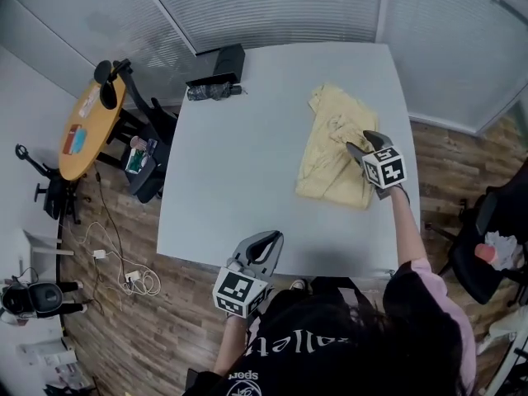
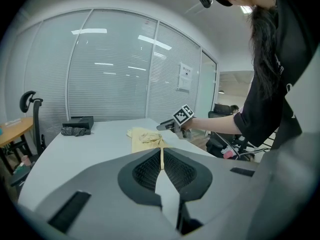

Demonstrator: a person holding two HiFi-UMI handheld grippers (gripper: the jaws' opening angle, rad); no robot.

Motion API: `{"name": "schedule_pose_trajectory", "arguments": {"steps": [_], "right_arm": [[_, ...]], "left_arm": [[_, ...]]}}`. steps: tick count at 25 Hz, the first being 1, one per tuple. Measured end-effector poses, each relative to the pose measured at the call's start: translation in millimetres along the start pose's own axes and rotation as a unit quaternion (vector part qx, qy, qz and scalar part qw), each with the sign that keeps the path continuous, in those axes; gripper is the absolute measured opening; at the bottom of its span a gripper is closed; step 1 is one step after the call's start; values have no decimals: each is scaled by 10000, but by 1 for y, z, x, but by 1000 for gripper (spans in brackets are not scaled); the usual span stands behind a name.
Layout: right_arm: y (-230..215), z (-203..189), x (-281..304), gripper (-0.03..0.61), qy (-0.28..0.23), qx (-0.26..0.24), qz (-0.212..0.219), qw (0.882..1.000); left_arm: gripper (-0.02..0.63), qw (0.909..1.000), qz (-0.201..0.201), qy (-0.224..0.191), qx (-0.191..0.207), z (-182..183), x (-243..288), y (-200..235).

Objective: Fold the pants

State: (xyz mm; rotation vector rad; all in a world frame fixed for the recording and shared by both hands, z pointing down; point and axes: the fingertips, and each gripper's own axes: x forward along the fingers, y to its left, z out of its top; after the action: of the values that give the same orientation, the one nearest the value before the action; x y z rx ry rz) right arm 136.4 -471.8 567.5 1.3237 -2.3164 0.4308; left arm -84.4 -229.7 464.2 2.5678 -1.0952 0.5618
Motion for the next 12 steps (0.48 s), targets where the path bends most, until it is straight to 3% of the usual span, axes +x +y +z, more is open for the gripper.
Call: {"name": "schedule_pose_trajectory", "arguments": {"steps": [7, 12], "right_arm": [[79, 7, -81, 213, -492, 160, 162, 9985], [132, -18, -134, 178, -594, 487, 98, 9970]], "left_arm": [[35, 9987, -423, -105, 270, 1, -11, -8], [35, 9969, -707, -116, 331, -14, -26, -19]]}}
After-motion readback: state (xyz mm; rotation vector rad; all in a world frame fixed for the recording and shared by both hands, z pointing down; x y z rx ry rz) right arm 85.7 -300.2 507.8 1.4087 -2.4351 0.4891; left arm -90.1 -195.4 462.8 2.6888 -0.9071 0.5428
